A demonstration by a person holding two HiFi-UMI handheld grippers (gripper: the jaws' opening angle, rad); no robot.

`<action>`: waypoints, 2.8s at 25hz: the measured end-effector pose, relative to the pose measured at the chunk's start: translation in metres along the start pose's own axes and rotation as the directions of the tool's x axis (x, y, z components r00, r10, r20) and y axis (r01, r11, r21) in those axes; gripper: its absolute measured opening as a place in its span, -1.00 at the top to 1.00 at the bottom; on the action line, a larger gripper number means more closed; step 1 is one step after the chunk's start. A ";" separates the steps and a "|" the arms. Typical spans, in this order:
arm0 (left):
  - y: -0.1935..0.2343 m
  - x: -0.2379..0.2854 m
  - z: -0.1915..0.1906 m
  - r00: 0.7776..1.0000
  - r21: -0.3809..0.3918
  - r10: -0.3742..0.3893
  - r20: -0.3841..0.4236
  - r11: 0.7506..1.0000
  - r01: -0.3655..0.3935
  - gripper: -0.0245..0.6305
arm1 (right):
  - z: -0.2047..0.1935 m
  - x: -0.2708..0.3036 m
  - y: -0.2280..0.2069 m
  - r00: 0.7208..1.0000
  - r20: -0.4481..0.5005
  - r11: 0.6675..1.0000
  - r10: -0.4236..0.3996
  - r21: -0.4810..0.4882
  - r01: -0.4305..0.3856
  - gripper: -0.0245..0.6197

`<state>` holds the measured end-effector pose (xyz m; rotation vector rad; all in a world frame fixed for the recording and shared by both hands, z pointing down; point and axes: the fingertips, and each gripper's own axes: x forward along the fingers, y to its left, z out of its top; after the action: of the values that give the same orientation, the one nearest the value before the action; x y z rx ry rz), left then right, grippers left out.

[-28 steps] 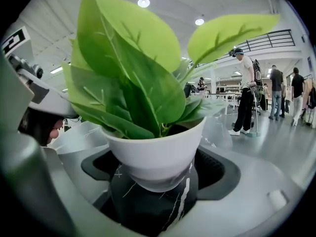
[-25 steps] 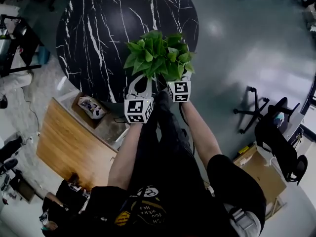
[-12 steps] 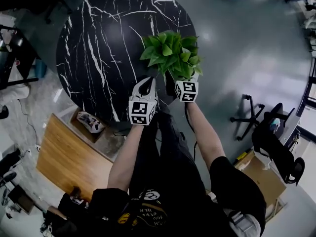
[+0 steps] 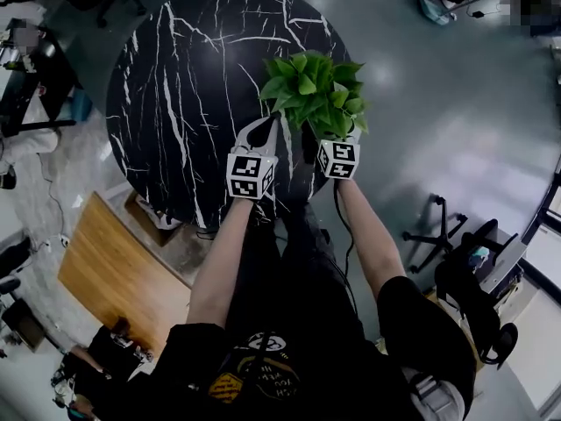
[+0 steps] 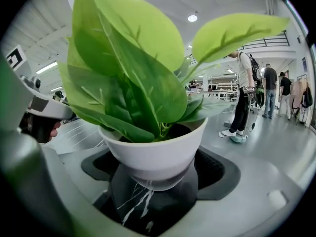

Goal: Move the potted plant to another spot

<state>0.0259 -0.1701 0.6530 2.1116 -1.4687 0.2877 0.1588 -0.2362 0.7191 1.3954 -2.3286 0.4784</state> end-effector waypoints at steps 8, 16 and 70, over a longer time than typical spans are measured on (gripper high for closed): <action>0.045 0.007 0.027 0.999 -0.015 0.043 0.009 0.999 -0.042 0.91 | 0.038 0.061 -0.025 0.999 0.027 0.999 -0.032 0.016 0.031 -0.57; 0.090 -0.023 0.040 0.997 -0.034 0.061 0.039 0.998 -0.059 0.91 | 0.073 0.132 -0.009 0.999 0.022 0.999 -0.048 0.002 0.048 -0.57; 0.199 -0.177 0.046 0.856 -0.319 0.503 0.120 0.836 -0.447 0.91 | 0.082 0.175 0.316 0.792 -0.287 0.797 0.539 -0.129 -0.590 0.42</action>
<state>-0.2294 -0.1039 0.5946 1.5576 -2.0228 0.0384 -0.2103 -0.2657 0.7038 0.4763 -2.4783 0.5046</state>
